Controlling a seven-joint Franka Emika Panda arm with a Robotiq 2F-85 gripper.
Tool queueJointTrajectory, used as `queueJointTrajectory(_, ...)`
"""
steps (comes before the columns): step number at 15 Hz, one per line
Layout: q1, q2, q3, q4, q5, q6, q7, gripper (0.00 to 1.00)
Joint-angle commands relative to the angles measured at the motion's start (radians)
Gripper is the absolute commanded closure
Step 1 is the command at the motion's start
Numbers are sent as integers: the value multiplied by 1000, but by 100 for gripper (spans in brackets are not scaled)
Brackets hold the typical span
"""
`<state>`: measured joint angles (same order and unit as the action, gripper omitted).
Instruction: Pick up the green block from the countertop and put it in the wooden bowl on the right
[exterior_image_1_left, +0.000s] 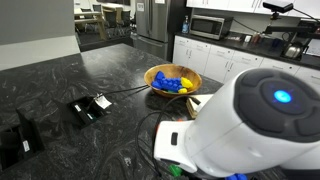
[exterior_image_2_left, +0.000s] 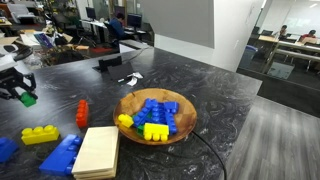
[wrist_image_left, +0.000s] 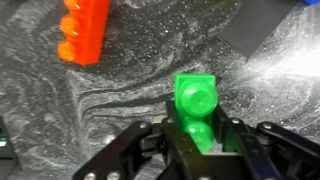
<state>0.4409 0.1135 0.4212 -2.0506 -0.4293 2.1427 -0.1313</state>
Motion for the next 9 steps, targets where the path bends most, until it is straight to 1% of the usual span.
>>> queueJointTrajectory(1,-4,-90,-20,-8,-85,-74,111,90)
queueJointTrajectory(4,-43,-144,-47,-11,-125,-131,158,90)
queueJointTrajectory(6,-73,-159,-70,-8,-146,-174,179,90)
queueJointTrajectory(7,-89,-161,-84,-10,-142,-189,185,90)
queueJointTrajectory(9,-124,-166,-118,-25,-96,-159,175,90)
